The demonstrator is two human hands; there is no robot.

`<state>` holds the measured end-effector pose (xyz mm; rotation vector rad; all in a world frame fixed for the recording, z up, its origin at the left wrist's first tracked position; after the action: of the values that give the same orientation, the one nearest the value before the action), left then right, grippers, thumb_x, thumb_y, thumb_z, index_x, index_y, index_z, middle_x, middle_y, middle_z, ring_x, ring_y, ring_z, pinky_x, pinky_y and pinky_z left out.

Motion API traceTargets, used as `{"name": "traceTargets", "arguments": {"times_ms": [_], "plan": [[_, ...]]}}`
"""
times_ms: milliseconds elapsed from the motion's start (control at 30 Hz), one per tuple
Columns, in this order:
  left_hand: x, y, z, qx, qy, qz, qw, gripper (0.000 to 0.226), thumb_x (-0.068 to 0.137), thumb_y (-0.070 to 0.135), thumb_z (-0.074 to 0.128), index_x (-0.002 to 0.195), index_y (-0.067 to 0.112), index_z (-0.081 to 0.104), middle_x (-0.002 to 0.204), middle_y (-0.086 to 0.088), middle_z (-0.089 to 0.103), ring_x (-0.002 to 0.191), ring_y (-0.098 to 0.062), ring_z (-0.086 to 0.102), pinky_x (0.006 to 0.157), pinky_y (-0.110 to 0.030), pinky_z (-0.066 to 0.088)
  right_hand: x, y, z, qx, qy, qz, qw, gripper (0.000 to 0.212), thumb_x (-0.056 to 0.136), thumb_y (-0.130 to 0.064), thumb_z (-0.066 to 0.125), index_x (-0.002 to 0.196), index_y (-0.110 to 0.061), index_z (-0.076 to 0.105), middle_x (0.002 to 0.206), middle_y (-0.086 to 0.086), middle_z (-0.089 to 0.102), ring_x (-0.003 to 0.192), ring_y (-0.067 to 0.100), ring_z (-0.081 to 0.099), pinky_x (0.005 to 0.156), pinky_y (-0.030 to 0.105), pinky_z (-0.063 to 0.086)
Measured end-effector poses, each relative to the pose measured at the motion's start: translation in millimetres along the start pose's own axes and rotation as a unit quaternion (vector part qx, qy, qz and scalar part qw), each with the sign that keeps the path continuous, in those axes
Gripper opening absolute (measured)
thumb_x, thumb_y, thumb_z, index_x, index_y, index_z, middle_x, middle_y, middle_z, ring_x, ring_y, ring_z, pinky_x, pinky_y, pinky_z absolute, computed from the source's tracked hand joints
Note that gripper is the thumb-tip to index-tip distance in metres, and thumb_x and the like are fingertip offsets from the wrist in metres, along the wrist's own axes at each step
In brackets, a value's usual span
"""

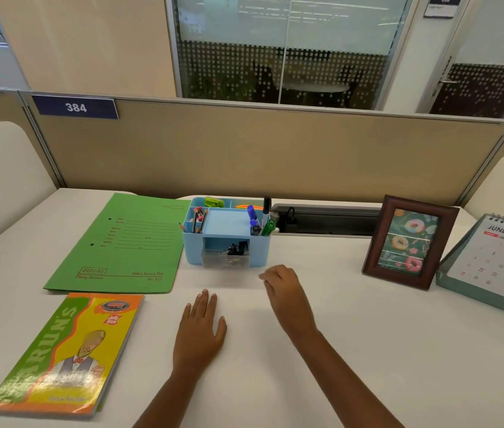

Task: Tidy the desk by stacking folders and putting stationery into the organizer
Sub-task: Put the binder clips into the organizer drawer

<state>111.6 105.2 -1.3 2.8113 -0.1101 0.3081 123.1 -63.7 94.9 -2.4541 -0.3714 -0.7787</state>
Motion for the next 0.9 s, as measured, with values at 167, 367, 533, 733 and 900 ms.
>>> {"name": "traceTargets", "arguments": {"times_ms": [167,367,533,733,900], "plan": [[0.5,-1.0,0.3,-0.008,-0.003,-0.004,1.0,0.054,0.077,0.033,0.037,0.112,0.002,0.064,0.119,-0.018,0.062,0.106,-0.032,0.062,0.105,-0.025,0.013,48.1,-38.8,23.8,-0.02,-0.085,-0.092,0.992,0.028,0.065,0.003,0.077,0.091,-0.001,0.069,0.088,0.015,0.069,0.081,0.028,0.066,0.065,0.029,0.057],[0.4,-2.2,0.9,-0.011,-0.003,-0.007,1.0,0.054,0.077,0.033,0.037,0.113,0.003,0.064,0.12,-0.017,0.062,0.106,-0.03,0.062,0.104,-0.025,0.011,85.4,-55.4,46.6,-0.044,-0.162,-0.123,0.978,0.031,0.082,0.005,0.058,0.113,0.004,0.058,0.114,0.022,0.057,0.107,0.035,0.052,0.082,0.041,0.051],[0.2,-1.0,0.1,-0.013,-0.002,-0.007,1.0,0.054,0.076,0.033,0.037,0.112,0.004,0.065,0.119,-0.016,0.063,0.105,-0.028,0.063,0.096,-0.03,0.025,101.0,-51.6,61.7,-0.067,-0.205,-0.097,0.972,0.034,0.09,-0.002,0.049,0.123,-0.003,0.05,0.128,0.016,0.047,0.119,0.027,0.041,0.09,0.037,0.048],[0.1,-1.5,-0.2,-0.019,0.003,-0.004,1.0,0.053,0.076,0.033,0.038,0.113,0.005,0.064,0.12,-0.015,0.062,0.106,-0.028,0.063,0.097,-0.031,0.026,98.8,-42.4,66.8,-0.044,-0.243,-0.034,0.968,0.045,0.094,-0.028,0.043,0.136,-0.01,0.038,0.144,0.013,0.034,0.132,0.024,0.03,0.104,0.033,0.034],[0.1,-1.2,-0.1,-0.02,0.002,-0.004,1.0,0.053,0.076,0.034,0.038,0.113,0.007,0.065,0.121,-0.014,0.062,0.106,-0.027,0.062,0.096,-0.031,0.026,87.9,-33.5,74.3,-0.038,-0.302,-0.016,0.952,0.069,0.088,-0.046,0.049,0.142,-0.011,0.023,0.148,0.011,0.029,0.135,0.024,0.026,0.11,0.034,0.027]]}}
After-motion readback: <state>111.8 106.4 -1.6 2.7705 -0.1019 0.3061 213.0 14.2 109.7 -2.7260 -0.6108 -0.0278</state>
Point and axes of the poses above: each hand's wrist, its own x-axis towards the middle knuckle, its own z-axis out of the palm, y = z × x, the point moved 7 cm from there along x, towards the middle knuckle
